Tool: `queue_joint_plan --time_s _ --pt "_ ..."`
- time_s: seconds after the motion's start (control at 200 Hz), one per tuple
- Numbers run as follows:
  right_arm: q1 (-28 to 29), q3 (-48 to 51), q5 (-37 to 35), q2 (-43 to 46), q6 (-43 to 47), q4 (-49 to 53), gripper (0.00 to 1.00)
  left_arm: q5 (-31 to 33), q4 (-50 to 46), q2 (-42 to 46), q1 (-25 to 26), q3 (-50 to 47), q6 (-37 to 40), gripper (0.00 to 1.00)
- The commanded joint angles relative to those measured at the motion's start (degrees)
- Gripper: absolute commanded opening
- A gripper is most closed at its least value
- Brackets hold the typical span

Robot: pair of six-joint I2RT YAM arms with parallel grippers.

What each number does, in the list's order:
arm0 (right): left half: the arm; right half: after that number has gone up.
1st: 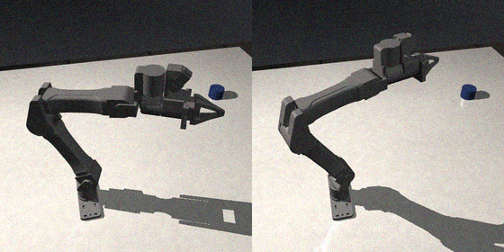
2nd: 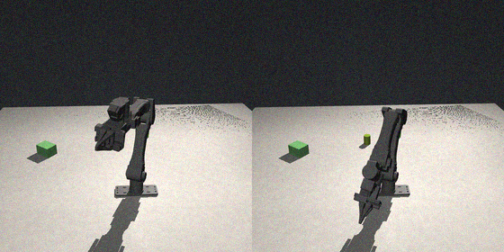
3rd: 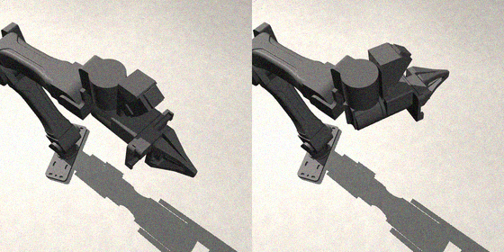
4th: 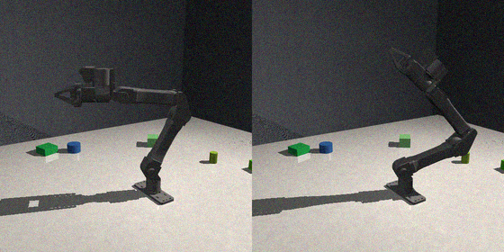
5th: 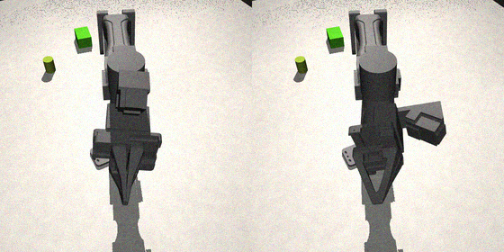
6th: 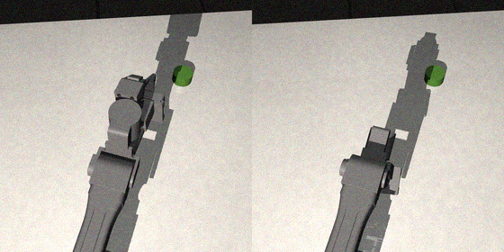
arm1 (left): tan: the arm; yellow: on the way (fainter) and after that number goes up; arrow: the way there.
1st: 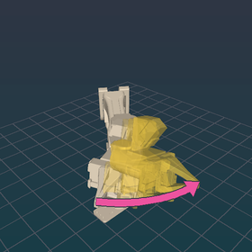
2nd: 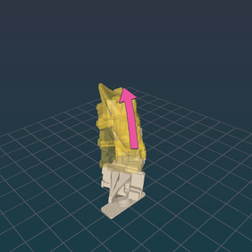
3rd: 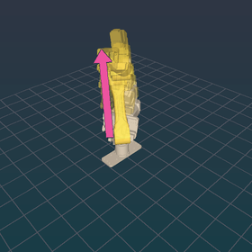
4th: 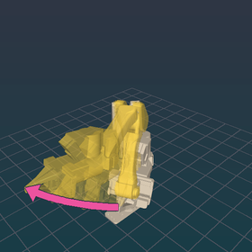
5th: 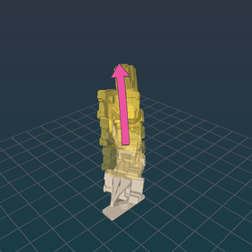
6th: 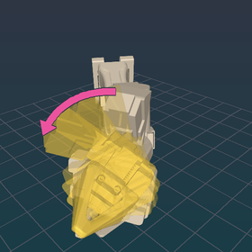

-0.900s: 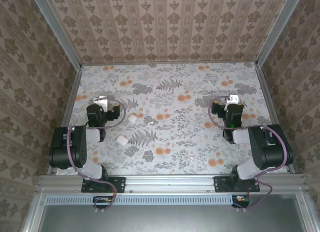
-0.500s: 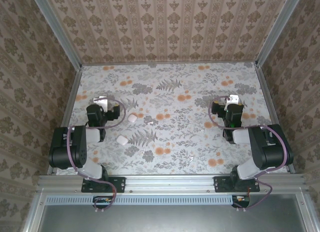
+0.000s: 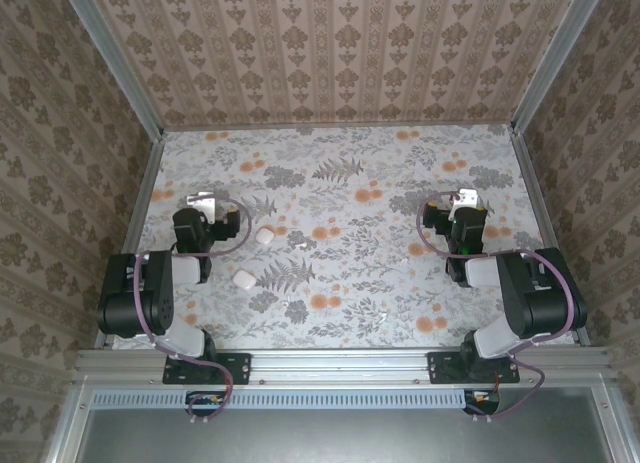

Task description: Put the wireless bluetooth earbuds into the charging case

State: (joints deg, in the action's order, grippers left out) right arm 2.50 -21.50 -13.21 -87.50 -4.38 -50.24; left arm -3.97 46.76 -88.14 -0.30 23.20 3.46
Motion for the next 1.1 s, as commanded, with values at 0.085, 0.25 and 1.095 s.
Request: queue_joint_plan --time_s 0.085,0.25,1.095 --pt "0.3 -0.7 -0.4 -0.4 0.9 -1.2 1.00 0.5 1.6 0.2 0.3 0.1 -0.2 1.00" --pt "0.3 -0.6 -0.3 -0.4 0.9 -1.2 1.00 0.5 1.6 0.2 0.3 0.0 -0.2 1.00" --pt "0.7 -2.6 0.3 5.0 1.7 6.7 1.00 4.9 -15.2 10.0 -0.2 4.2 -3.8 1.00"
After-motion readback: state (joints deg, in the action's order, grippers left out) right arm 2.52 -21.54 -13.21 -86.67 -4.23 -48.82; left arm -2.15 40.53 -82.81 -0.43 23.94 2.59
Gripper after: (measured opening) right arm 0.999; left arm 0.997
